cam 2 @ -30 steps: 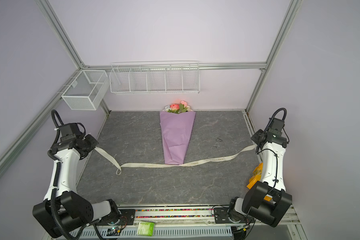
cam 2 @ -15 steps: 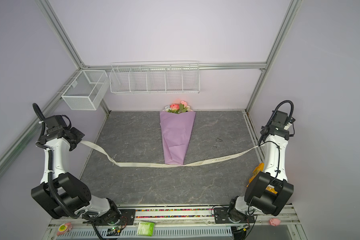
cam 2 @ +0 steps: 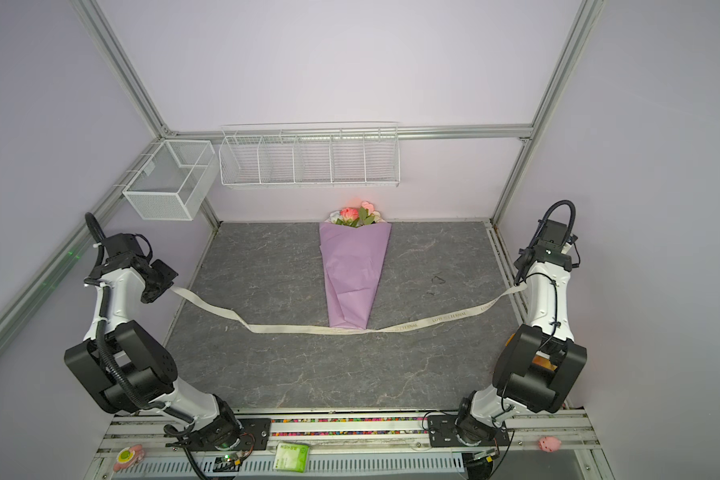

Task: Tie the bouquet of fake flowers
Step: 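Lift both ribbon ends and pull them apart away from the cone, then release the ribbon ends and move both grippers to the cone's upper sides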

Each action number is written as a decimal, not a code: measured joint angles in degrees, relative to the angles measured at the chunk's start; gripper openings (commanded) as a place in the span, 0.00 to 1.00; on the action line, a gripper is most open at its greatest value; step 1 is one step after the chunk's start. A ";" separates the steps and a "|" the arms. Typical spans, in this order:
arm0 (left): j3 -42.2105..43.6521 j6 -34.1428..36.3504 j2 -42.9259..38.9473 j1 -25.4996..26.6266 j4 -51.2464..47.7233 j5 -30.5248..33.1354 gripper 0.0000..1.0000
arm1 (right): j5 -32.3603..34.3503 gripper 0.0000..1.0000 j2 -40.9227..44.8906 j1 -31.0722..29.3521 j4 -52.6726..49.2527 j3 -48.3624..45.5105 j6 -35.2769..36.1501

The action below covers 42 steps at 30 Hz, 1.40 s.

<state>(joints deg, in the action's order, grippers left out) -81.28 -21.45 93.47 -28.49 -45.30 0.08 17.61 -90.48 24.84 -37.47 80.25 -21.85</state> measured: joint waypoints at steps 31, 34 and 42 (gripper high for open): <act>17.09 -5.77 -5.40 37.77 17.68 -21.03 0.68 | -38.42 0.76 -8.79 -28.52 6.99 -3.06 -4.79; 18.56 -8.50 -3.15 39.74 22.05 -23.17 0.68 | -40.22 0.74 -11.04 -30.40 9.35 -3.17 -6.43; 17.97 -14.80 7.02 42.05 32.20 -29.22 0.69 | -43.56 0.71 -14.95 -32.24 14.56 -4.61 -9.42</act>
<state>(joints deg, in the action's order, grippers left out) -63.31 -36.25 100.49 13.56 -13.10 -29.15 -25.96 -105.43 -7.40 -22.92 75.64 -31.27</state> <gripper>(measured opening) 0.693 0.720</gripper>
